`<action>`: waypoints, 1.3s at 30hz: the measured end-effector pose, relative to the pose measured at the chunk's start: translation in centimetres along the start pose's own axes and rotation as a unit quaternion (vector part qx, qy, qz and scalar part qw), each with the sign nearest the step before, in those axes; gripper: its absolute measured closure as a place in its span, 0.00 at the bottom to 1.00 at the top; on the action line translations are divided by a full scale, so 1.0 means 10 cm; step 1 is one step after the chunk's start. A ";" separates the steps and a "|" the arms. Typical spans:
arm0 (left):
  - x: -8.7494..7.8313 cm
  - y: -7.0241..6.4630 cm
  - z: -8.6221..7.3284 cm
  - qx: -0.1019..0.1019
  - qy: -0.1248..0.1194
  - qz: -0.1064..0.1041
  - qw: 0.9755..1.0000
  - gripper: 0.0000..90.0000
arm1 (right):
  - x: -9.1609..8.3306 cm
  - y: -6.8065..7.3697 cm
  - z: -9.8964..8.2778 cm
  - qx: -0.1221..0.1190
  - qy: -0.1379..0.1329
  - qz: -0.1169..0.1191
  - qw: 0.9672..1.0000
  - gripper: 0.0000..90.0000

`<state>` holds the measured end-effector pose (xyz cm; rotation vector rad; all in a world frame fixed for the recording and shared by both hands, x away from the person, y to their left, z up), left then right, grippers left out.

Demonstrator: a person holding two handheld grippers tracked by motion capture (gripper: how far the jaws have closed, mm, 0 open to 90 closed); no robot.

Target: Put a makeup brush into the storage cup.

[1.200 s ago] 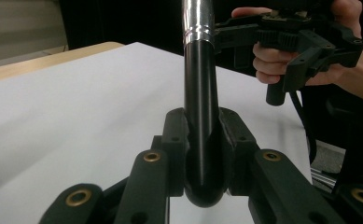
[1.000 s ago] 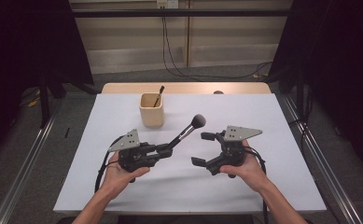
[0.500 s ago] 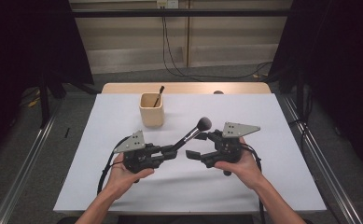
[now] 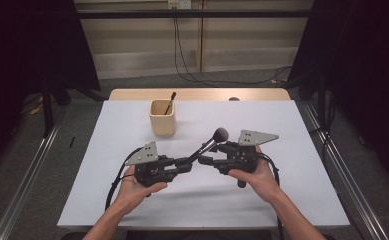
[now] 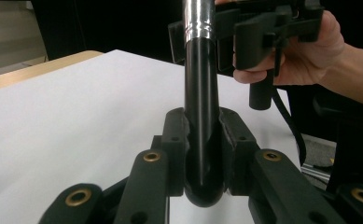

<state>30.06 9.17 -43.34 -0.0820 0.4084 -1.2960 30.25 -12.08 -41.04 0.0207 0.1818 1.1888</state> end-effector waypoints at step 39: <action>0.09 0.02 -0.11 -0.006 0.020 0.021 1.000 0.64 | -0.05 -0.04 0.03 0.049 -0.025 0.014 0.998 0.79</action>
Point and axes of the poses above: each handheld gripper's, and its own axes: x roughly forward along the jaws, z roughly out of its top, y roughly to its left, the point moved 4 cm from there along x, roughly forward along the jaws, and after that the axes turned 8 degrees about -x, right-handed, at the moved point
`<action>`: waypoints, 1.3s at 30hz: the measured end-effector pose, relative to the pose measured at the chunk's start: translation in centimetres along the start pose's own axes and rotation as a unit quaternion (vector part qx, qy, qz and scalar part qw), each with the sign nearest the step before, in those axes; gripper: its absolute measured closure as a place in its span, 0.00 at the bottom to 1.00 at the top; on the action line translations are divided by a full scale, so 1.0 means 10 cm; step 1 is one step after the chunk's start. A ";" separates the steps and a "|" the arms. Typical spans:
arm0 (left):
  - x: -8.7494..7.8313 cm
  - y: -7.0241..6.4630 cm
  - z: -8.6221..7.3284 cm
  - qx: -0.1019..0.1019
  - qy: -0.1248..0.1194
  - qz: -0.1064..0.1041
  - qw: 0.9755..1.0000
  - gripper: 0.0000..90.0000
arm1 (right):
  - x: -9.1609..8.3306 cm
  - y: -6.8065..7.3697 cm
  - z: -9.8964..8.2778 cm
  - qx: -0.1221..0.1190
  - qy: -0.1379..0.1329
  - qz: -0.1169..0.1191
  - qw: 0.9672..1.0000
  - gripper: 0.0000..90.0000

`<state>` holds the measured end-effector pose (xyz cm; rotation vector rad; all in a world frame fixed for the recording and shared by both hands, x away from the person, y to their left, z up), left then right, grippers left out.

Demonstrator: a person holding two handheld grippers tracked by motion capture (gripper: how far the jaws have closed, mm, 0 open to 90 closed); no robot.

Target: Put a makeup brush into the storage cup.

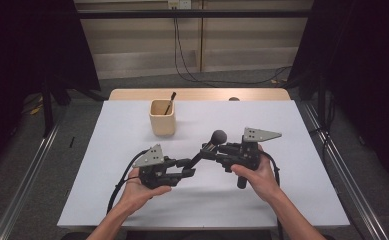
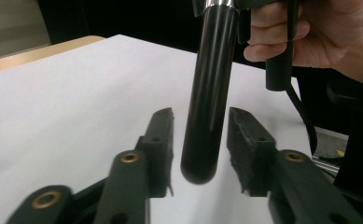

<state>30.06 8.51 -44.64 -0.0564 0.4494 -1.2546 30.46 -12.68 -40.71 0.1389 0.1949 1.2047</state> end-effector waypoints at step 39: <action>-0.22 0.09 0.07 -0.014 0.024 0.079 0.997 0.02 | -0.10 -0.13 0.11 -0.017 0.118 -0.018 0.993 0.79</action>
Point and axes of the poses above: each handheld gripper's, and its own axes: x roughly forward along the jaws, z roughly out of its top, y roughly to its left, the point moved 4 cm from there along x, roughly forward along the jaws, and after that the axes turned 8 degrees about -x, right-handed, at the moved point
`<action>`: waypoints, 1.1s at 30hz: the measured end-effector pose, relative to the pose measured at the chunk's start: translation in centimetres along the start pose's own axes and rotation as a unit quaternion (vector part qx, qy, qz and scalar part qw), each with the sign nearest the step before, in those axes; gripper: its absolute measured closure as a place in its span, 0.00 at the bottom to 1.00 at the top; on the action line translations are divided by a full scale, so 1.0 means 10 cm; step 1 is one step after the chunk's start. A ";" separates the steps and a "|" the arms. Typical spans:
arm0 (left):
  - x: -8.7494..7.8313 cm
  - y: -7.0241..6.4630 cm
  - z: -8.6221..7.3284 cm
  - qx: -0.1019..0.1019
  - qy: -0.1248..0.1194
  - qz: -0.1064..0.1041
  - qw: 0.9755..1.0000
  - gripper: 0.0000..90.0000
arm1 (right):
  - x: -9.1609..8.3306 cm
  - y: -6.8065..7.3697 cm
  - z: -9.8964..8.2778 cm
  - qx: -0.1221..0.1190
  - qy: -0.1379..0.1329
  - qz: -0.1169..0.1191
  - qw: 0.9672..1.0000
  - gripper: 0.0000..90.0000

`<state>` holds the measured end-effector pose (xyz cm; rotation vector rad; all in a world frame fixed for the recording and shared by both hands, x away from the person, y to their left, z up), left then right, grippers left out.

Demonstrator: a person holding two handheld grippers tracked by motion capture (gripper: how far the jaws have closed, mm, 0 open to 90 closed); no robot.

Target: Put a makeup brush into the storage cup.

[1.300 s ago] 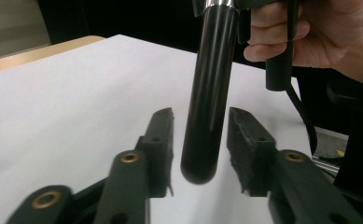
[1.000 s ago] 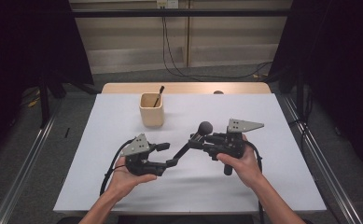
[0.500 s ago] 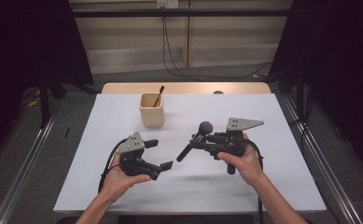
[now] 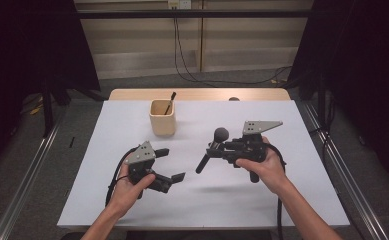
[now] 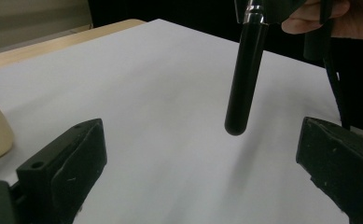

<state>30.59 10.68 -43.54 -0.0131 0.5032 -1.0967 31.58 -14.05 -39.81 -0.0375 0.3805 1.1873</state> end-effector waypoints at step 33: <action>0.21 -0.05 0.05 0.004 0.026 -0.010 1.000 0.03 | 0.22 -0.05 0.09 -0.027 0.159 0.008 0.987 0.79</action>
Point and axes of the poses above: each handheld gripper's, and its own axes: x roughly forward along the jaws, z roughly out of its top, y roughly to its left, the point moved 4 cm from there along x, roughly forward along the jaws, and after that the axes turned 8 degrees about -x, right-handed, at the moved point
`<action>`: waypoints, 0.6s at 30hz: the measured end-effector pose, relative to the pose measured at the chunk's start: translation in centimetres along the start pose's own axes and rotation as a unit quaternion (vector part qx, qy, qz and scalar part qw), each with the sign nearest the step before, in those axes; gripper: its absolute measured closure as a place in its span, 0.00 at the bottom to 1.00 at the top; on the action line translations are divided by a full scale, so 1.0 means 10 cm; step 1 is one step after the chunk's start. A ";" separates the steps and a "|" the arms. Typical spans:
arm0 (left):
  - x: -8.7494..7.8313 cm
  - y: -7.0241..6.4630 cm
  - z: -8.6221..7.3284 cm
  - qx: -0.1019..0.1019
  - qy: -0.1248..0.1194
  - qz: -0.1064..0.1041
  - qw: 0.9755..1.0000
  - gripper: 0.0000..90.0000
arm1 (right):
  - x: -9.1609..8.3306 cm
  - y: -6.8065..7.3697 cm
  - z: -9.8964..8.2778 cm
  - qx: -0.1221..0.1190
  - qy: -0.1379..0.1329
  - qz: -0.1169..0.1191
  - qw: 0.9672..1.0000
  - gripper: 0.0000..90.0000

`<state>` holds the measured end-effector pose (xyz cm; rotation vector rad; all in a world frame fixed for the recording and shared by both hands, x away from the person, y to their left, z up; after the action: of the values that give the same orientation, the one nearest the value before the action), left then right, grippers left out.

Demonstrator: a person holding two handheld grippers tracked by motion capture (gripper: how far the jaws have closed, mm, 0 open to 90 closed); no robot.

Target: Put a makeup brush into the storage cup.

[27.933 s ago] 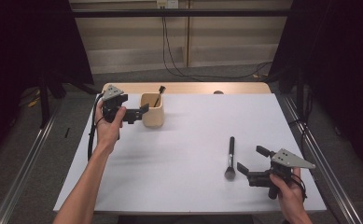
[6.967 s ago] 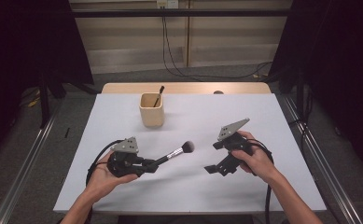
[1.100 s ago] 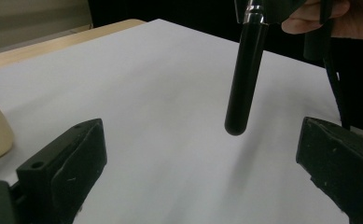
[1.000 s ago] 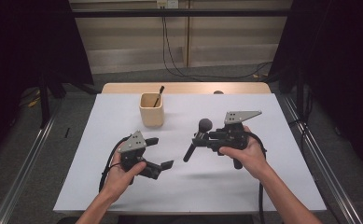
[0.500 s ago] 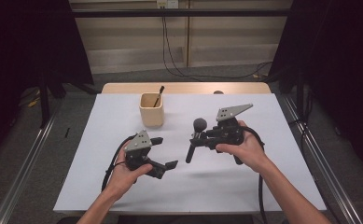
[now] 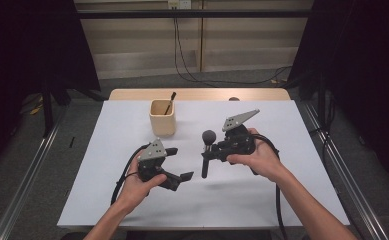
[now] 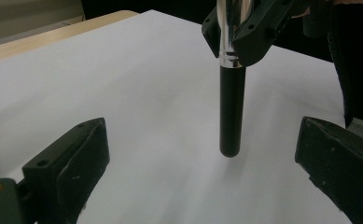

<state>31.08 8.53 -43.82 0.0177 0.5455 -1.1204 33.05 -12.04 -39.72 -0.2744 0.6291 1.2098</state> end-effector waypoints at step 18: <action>0.24 -0.06 0.02 0.002 0.006 -0.014 1.000 0.05 | 0.08 0.02 0.10 -0.007 -0.001 0.003 1.000 0.79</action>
<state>31.45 6.18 -44.57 0.0196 0.5564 -1.1492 33.27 -10.85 -39.38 -0.2841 0.6201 1.2205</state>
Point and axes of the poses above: each handheld gripper's, and its own axes: x roughly forward along the jaws, z roughly out of its top, y roughly to its left, the point moved 4 cm from there along x, roughly forward along the jaws, and after that the axes turned 8 degrees about -x, right-handed, at the moved point
